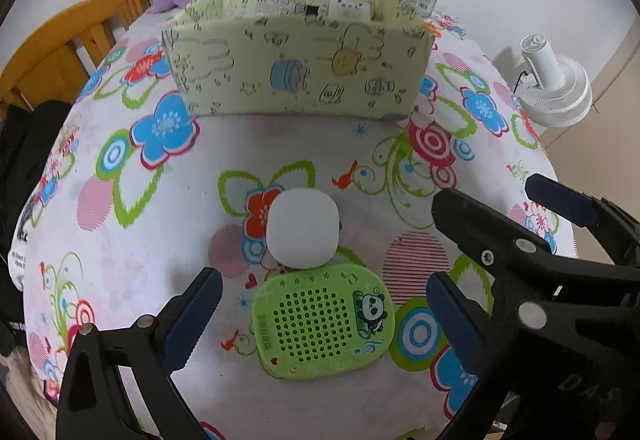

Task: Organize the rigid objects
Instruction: 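Move the left gripper to the green speaker while the right gripper approaches the white device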

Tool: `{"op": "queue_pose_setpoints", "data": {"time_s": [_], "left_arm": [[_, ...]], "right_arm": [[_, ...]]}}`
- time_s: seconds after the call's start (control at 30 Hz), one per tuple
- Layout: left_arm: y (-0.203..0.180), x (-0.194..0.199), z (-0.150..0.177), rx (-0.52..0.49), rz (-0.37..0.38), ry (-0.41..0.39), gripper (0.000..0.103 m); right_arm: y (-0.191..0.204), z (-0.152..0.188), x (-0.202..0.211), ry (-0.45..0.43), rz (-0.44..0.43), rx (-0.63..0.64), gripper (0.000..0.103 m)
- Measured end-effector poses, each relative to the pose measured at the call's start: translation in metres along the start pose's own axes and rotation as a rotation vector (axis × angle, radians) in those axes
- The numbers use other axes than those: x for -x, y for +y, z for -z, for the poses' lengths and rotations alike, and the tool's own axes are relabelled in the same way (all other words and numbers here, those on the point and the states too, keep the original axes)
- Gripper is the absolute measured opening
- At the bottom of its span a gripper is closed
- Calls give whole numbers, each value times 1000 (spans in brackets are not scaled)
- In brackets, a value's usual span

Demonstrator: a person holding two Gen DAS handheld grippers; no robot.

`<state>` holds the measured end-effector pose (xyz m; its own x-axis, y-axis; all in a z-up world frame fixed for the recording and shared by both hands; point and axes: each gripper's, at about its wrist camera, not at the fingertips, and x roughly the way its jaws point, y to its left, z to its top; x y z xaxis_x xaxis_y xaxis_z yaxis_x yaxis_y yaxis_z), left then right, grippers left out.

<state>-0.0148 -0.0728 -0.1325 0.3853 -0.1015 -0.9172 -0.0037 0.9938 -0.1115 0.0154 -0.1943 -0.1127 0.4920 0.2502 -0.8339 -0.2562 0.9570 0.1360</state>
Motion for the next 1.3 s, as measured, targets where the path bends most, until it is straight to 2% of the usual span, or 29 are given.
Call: {"op": "queue_pose_setpoints", "data": {"time_s": [0.17, 0.63, 0.8, 1.07, 1.17, 1.3], "left_arm": [[3, -13, 6, 28, -6, 35, 103], [7, -32, 22, 116, -14, 69, 103], [2, -33, 27, 114, -54, 51, 103], [-12, -34, 38, 28, -120, 22, 103], [-13, -35, 39, 28, -124, 4, 103], [-13, -32, 39, 20, -122, -4, 96]], "right_arm": [[-7, 8, -11, 31, 2, -24, 94], [-22, 27, -30, 92, 29, -50, 94], [-24, 31, -35, 109, 30, -48, 94], [-21, 34, -40, 119, 31, -31, 94], [-20, 35, -42, 123, 31, -31, 94], [-17, 38, -43, 130, 26, -30, 94]]}}
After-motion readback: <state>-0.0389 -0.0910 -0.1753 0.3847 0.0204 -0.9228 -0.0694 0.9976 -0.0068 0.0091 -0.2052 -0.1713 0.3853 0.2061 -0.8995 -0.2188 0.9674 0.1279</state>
